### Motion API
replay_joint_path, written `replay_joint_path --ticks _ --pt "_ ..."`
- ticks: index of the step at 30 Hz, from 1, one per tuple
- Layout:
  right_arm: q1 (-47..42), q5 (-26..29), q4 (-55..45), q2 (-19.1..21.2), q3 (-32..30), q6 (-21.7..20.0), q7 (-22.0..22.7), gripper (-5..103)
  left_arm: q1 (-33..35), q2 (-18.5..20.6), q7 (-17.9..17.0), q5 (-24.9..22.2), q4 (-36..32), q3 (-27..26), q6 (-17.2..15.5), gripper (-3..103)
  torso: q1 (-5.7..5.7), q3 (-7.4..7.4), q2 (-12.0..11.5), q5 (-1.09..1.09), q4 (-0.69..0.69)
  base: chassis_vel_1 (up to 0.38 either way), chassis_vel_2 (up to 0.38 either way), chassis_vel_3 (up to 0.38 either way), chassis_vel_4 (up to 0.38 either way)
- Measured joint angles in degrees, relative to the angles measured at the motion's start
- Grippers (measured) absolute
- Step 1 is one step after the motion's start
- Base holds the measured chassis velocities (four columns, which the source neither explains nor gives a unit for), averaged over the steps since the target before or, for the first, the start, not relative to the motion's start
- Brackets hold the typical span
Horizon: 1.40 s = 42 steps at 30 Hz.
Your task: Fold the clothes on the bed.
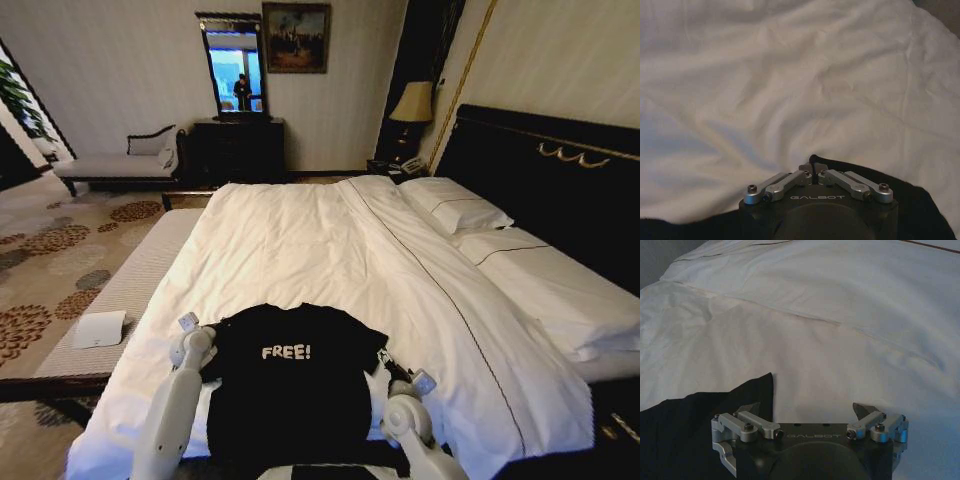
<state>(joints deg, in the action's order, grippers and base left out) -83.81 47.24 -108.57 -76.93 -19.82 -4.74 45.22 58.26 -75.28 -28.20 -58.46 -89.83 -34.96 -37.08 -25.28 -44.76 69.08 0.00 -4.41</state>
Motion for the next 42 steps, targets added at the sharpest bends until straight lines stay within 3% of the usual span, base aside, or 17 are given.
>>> replay_joint_path --ticks 18,22,25,26,28,30,31,35,42 --pt "-0.30 -0.26 -0.12 -0.23 -0.07 -0.06 -0.02 100 -8.95 0.68 5.93 2.56 10.02 1.99 5.34 -1 0.00 0.00 0.00 0.00 -0.01 0.000 0.000 0.000 0.000" --pt "-0.36 -0.17 -0.18 -0.10 -0.14 -0.03 -0.04 100 -8.27 0.52 6.74 3.57 9.91 1.71 7.83 10 0.00 0.01 0.00 0.03 -0.01 0.000 0.000 0.000 0.000" --pt "-0.41 -0.08 -0.17 0.09 -0.11 0.01 -0.08 100 -5.44 -0.13 8.77 3.24 7.28 -0.16 16.41 26 0.00 0.00 0.00 0.01 -0.01 0.000 0.000 0.000 0.000" --pt "-0.10 -0.04 -0.10 0.10 0.05 0.01 -0.10 100 -0.20 -0.10 10.25 -0.20 1.10 -2.85 21.73 42 0.01 0.00 0.01 0.01 0.00 0.000 0.000 0.000 0.000" --pt "0.00 -0.03 -0.08 0.05 0.10 0.01 -0.10 100 1.49 0.00 10.41 -0.76 -0.91 -3.42 22.20 42 0.00 0.01 0.01 0.01 0.00 0.000 0.000 0.000 0.000" --pt "0.16 0.09 -0.07 -0.05 0.17 0.01 -0.12 100 7.69 0.15 10.23 -1.58 -7.95 -4.27 21.83 53 0.00 0.00 0.01 0.00 0.01 0.000 0.000 0.000 0.000" --pt "0.16 0.09 -0.07 -0.05 0.17 0.01 -0.12 100 7.69 0.15 10.23 -1.58 -7.95 -4.27 21.83 53 0.00 0.00 0.01 0.00 0.01 0.000 0.000 0.000 0.000" --pt "0.41 0.48 -0.12 -0.06 -0.06 0.03 -0.16 100 18.91 -1.89 9.36 -0.56 -15.68 -4.75 20.24 75 0.01 0.01 0.01 0.00 0.01 0.000 0.000 0.000 0.000" --pt "1.01 0.99 -0.74 0.01 -0.27 0.05 -0.16 100 22.50 -4.78 9.05 2.74 -13.91 -4.38 19.55 96 0.01 0.01 0.01 0.01 0.00 0.000 0.000 0.000 0.000"
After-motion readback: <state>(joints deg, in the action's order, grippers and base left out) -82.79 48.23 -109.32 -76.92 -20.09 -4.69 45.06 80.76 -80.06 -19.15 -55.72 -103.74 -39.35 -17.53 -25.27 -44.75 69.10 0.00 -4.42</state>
